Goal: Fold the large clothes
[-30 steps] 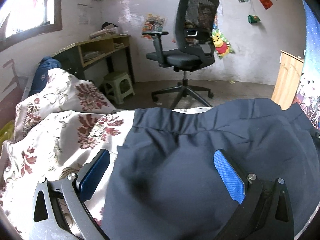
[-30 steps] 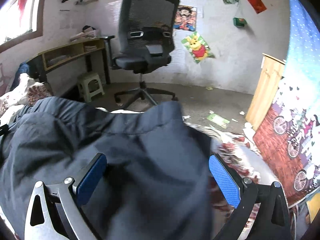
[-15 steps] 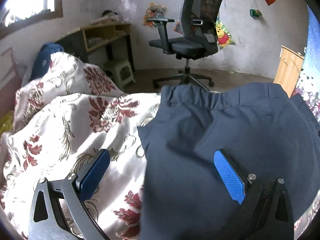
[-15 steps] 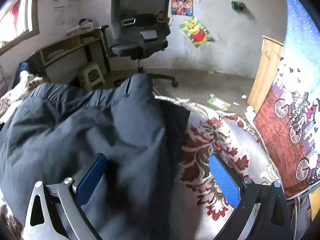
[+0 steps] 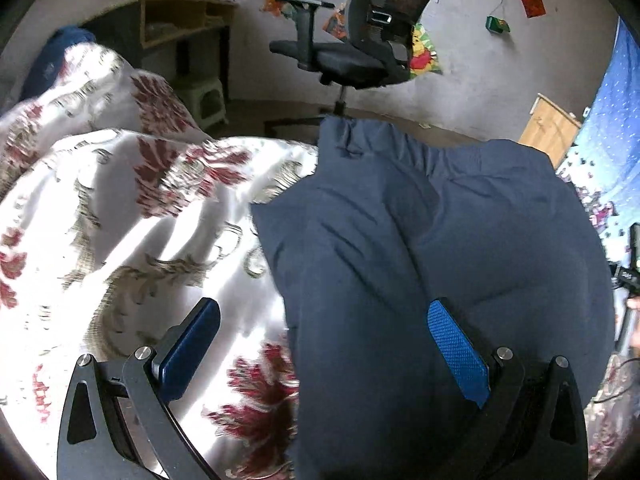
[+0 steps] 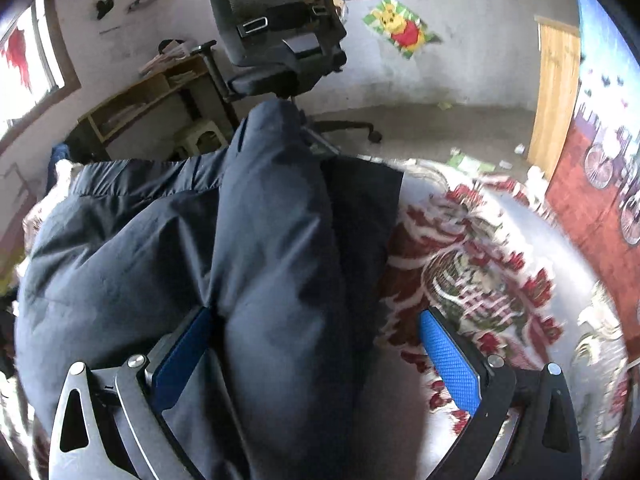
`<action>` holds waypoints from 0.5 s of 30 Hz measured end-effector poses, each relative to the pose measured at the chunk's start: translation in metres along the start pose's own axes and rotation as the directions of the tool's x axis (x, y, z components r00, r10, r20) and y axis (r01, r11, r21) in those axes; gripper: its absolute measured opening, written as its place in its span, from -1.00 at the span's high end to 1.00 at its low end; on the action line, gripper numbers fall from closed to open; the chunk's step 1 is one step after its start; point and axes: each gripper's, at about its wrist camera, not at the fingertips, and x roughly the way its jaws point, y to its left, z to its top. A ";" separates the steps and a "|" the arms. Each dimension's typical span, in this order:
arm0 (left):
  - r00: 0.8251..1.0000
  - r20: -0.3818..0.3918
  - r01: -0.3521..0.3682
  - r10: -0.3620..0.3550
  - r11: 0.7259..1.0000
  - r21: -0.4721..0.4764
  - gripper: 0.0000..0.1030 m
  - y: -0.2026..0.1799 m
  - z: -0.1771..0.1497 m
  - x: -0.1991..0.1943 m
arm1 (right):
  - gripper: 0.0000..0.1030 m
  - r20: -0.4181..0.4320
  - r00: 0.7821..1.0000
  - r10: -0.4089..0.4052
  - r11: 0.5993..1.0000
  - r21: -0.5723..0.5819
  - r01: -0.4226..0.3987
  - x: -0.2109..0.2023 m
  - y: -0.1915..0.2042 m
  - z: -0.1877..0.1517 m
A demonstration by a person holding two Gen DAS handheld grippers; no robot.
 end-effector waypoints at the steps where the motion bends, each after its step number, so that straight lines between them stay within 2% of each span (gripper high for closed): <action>1: 1.000 -0.014 0.022 -0.023 1.000 -0.018 -0.98 0.002 0.002 0.004 | -1.00 -0.012 1.000 0.024 1.000 0.020 -0.024 0.002 -0.004 0.001; 4: 0.992 -0.060 0.104 -0.111 0.989 -0.105 -0.98 0.014 0.004 0.015 | -1.00 -0.034 0.997 0.065 0.997 0.047 -0.064 0.004 -0.009 0.003; 7: 0.968 -0.111 0.195 -0.223 0.956 -0.220 -0.98 0.030 0.005 0.026 | -1.00 -0.062 0.994 0.088 0.995 0.046 -0.085 0.005 -0.007 0.006; 9: 0.955 -0.122 0.232 -0.272 0.934 -0.270 -0.98 0.037 0.004 0.029 | -1.00 -0.086 0.989 0.119 0.992 0.055 -0.114 0.006 -0.006 0.009; 13: 0.945 -0.120 0.265 -0.303 0.929 -0.260 -0.95 0.035 0.005 0.026 | -1.00 -0.119 0.971 0.209 0.975 0.099 -0.198 0.010 0.001 0.011; 15: 0.940 -0.117 0.285 -0.320 0.927 -0.245 -0.87 0.029 0.007 0.023 | -1.00 -0.124 0.969 0.216 0.972 0.122 -0.201 0.011 0.002 0.013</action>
